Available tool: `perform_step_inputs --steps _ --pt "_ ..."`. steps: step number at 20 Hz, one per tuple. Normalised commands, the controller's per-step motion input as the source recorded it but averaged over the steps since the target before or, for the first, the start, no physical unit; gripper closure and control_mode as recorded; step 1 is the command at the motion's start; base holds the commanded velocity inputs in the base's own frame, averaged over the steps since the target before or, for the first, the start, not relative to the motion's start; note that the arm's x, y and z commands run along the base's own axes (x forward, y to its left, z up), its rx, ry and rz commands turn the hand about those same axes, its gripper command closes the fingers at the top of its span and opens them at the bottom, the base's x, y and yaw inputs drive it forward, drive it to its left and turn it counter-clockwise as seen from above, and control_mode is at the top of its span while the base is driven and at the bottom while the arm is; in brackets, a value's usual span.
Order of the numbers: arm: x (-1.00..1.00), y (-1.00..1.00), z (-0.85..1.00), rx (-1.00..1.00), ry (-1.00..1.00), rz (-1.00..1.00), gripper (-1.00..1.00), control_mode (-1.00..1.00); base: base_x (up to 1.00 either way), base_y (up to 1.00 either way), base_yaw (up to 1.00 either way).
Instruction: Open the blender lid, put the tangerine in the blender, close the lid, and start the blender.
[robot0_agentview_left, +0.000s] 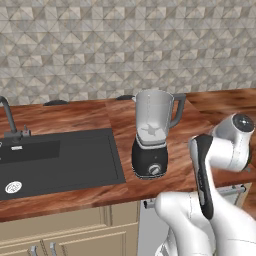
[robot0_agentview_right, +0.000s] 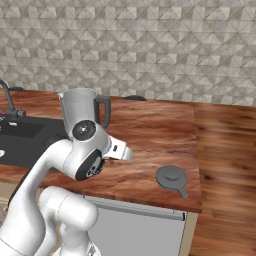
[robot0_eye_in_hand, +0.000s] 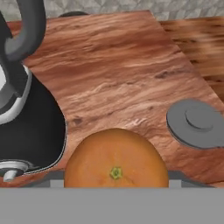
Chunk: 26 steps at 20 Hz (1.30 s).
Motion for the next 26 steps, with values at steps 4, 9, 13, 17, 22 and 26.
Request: perform_step_inputs --steps 4,9,13,17,22,26 --pt "-0.5 0.0 0.86 0.0 0.0 0.0 1.0 -1.0 0.0 0.0 0.0" --pt "-0.29 0.14 0.88 0.0 -0.03 0.0 1.0 -1.0 0.0 0.0 0.0" --pt "-0.16 0.21 0.86 0.0 -0.05 0.0 1.0 -1.0 0.0 0.0 0.0" --pt "0.0 0.28 0.74 0.0 -0.04 0.04 1.0 -1.0 0.0 0.0 0.0" --pt "0.0 0.31 0.49 0.0 0.0 0.06 1.0 -1.0 0.0 0.0 0.0" --pt "0.0 0.36 0.28 0.0 0.0 0.08 1.0 -1.0 0.0 0.0 0.0"
